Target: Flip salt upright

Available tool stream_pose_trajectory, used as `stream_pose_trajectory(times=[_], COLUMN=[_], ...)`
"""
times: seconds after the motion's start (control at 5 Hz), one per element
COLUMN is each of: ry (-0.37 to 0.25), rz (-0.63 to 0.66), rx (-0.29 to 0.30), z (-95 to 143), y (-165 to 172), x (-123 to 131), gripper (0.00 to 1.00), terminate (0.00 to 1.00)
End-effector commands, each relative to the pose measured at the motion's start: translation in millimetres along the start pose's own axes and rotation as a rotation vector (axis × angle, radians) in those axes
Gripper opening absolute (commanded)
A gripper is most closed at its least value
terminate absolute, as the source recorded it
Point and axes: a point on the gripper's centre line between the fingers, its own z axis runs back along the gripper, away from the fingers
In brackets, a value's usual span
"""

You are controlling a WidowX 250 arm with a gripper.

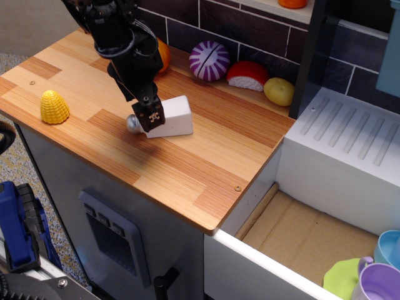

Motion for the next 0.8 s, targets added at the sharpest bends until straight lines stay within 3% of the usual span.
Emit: stream_pose_trajectory(times=[0.0, 0.2, 0.4, 0.6], ry=[-0.054, -0.088, -0.069, 0.008], rz=[-0.019, -0.024, 0.012, 0.086], rx=[0.012, 0.003, -0.055, -0.12], z=[-7, -17, -16, 9], y=[7, 4, 6, 5], x=[2, 3, 6, 17], gripper=[1.0, 1.0, 0.0, 0.0], terminate=[0.0, 0.0, 0.0, 0.0])
